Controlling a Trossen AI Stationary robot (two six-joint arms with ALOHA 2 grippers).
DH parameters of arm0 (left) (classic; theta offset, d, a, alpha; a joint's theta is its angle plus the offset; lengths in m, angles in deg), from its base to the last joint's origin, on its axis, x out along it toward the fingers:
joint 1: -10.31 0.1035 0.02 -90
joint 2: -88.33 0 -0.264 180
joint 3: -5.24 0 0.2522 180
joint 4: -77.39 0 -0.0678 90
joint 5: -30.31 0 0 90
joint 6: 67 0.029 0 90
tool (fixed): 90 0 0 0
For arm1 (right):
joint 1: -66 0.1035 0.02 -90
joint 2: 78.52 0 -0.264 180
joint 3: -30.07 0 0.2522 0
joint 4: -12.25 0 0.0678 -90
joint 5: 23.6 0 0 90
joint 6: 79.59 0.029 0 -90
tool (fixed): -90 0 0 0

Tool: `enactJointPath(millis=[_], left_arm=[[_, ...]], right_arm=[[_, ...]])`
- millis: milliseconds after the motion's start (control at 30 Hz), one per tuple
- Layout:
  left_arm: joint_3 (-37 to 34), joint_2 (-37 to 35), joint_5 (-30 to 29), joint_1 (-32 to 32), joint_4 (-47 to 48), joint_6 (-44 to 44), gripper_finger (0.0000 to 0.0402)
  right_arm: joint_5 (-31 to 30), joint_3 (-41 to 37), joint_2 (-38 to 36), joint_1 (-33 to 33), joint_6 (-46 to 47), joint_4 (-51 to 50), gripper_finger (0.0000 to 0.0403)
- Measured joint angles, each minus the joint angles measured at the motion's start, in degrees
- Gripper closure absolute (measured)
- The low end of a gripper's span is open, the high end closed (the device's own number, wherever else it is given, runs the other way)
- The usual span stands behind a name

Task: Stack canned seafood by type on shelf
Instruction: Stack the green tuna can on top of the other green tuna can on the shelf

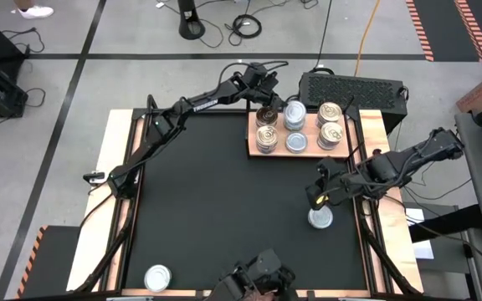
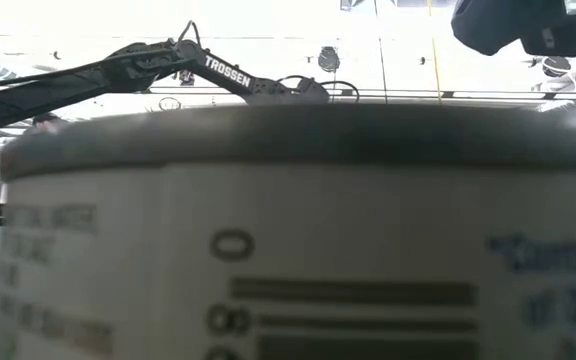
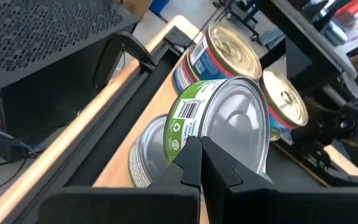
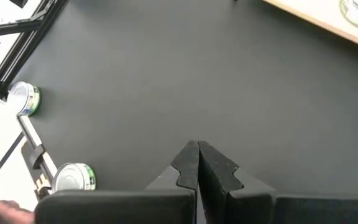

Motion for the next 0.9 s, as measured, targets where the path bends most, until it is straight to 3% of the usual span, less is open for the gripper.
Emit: enactJointPath(millis=[900], left_arm=[[0.0,0.1,-3.4,-1.2,2.6,3.1,0.0402]], right_arm=[[0.4,0.0,0.0,-1.8,-2.5,0.0,0.0403]])
